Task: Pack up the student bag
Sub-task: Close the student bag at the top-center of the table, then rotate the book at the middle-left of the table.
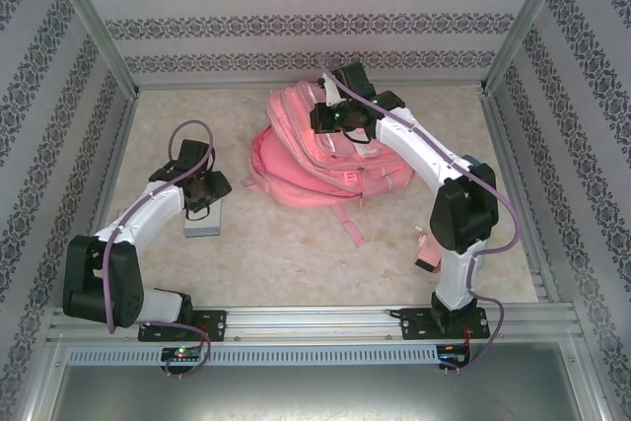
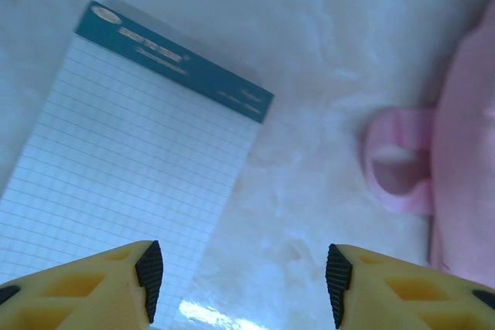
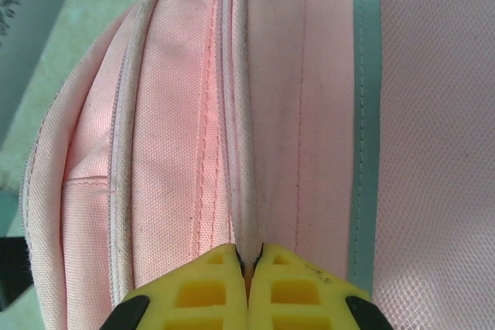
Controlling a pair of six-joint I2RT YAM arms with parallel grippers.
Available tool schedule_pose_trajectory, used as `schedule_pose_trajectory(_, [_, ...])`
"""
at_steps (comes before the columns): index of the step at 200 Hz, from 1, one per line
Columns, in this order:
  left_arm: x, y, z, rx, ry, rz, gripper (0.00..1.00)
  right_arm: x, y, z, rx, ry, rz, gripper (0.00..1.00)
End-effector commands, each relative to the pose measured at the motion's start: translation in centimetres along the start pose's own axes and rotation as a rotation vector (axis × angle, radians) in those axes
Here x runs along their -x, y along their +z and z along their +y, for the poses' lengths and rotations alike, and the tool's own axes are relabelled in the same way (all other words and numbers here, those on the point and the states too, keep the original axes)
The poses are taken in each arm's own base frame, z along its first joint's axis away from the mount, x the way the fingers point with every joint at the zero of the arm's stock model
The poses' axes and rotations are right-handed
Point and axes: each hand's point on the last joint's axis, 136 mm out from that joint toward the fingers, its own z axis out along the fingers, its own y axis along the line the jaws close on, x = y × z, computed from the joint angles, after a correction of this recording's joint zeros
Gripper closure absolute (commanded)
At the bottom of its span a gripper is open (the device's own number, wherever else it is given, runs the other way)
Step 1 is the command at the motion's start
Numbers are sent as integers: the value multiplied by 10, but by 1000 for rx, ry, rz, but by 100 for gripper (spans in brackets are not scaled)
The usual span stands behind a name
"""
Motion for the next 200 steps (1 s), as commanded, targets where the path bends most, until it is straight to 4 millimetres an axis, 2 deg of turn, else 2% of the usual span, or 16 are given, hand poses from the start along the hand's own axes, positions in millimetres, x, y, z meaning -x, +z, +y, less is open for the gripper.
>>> schedule_pose_trajectory(1, [10, 8, 12, 35, -15, -4, 40, -16, 13, -53, -198, -17, 56, 93])
schedule_pose_trajectory(27, [21, 20, 20, 59, -42, 2, 43, -26, 17, -60, -220, -18, 85, 86])
schedule_pose_trajectory(45, [29, 29, 21, 80, -37, 2, 44, -28, 15, -59, -216, -12, 84, 67])
schedule_pose_trajectory(65, [35, 38, 19, 92, -28, 4, 45, -26, 11, -52, -198, -8, 70, 54])
schedule_pose_trajectory(76, [36, 45, 16, 88, -26, 14, 45, -24, 9, -46, -185, -10, 62, 51])
schedule_pose_trajectory(102, [27, 64, 6, 35, -36, 74, 50, -25, 7, -30, -151, -22, 55, 46])
schedule_pose_trajectory(132, [12, 76, -9, -52, -50, 133, 54, -27, 8, -12, -114, -35, 49, 45])
schedule_pose_trajectory(176, [-20, 69, -42, -136, -7, 172, 54, -24, 12, 7, -54, -11, 39, 45])
schedule_pose_trajectory(200, [-44, 62, -50, -159, -8, 191, 55, -24, 18, 17, -21, -4, 49, 47])
